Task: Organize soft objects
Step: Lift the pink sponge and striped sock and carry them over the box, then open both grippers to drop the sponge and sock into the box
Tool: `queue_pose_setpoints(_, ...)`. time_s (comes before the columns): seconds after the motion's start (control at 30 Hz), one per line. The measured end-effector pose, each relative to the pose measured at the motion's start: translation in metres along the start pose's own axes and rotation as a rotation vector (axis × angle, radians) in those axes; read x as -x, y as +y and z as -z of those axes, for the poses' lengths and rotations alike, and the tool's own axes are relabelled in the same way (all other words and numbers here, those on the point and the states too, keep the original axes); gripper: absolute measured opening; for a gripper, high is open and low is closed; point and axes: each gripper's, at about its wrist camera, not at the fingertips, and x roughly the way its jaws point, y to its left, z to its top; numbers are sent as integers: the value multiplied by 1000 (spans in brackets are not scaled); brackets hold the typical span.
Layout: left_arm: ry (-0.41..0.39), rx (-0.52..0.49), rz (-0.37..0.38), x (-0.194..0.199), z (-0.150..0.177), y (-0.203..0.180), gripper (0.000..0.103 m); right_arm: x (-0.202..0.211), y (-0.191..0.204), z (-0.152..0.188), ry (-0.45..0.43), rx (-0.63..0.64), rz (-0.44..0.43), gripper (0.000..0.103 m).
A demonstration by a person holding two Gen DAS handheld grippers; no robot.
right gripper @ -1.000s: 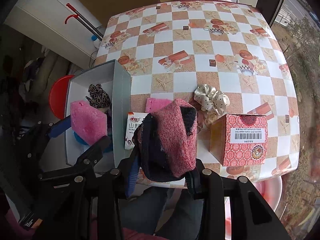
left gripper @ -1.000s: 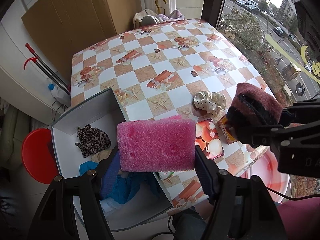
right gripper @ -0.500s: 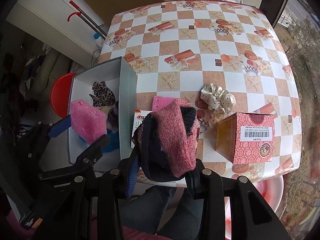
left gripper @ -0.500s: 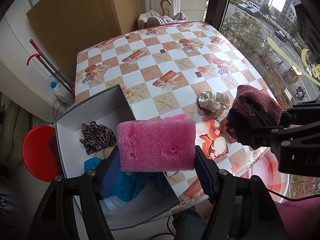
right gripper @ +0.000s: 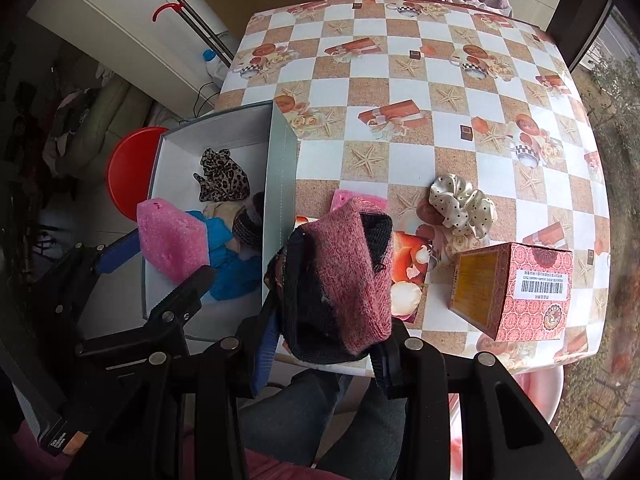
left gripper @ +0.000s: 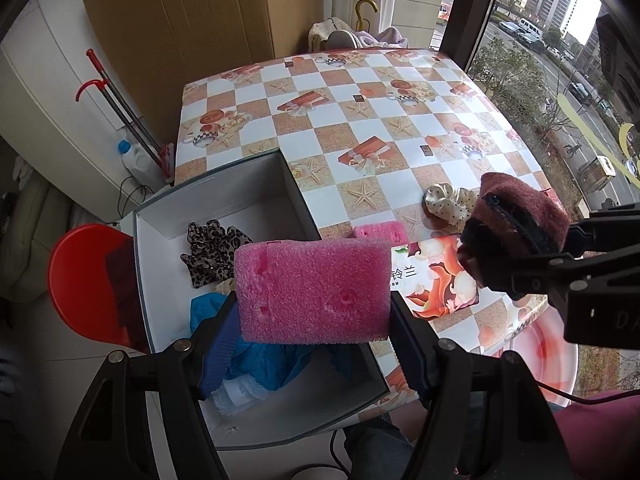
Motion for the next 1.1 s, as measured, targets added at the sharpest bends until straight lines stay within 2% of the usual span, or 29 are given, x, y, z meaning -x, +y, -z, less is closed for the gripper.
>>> queue_pose_setpoints(0.5,18,152,-40,0,24,44,74,-15,42,-9,41,132,-6,41)
queue_pose_setpoints(0.8,69,243,-63,-7,48,65,74,-29,65,-9,83,214,-19,41)
queue_pose_setpoints(1.1,105,292,-76,-15,60,77,74,-40,86,-9,118,281,-21,41)
